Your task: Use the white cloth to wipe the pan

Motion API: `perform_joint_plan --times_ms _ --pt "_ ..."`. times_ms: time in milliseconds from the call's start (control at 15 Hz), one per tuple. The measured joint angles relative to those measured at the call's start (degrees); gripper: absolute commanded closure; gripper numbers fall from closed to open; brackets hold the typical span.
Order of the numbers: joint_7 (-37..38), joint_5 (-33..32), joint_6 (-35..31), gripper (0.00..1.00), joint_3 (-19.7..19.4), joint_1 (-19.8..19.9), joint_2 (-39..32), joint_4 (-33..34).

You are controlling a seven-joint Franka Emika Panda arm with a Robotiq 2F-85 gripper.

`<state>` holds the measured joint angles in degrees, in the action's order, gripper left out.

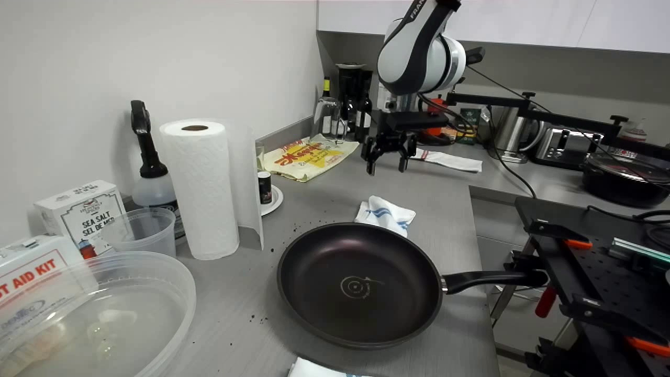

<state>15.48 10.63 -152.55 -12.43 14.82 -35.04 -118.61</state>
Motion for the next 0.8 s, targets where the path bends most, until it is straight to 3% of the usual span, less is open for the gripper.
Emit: perform_joint_plan --times_ms 800 --pt "0.6 3.6 -2.9 0.00 2.5 0.3 -11.4 4.7"
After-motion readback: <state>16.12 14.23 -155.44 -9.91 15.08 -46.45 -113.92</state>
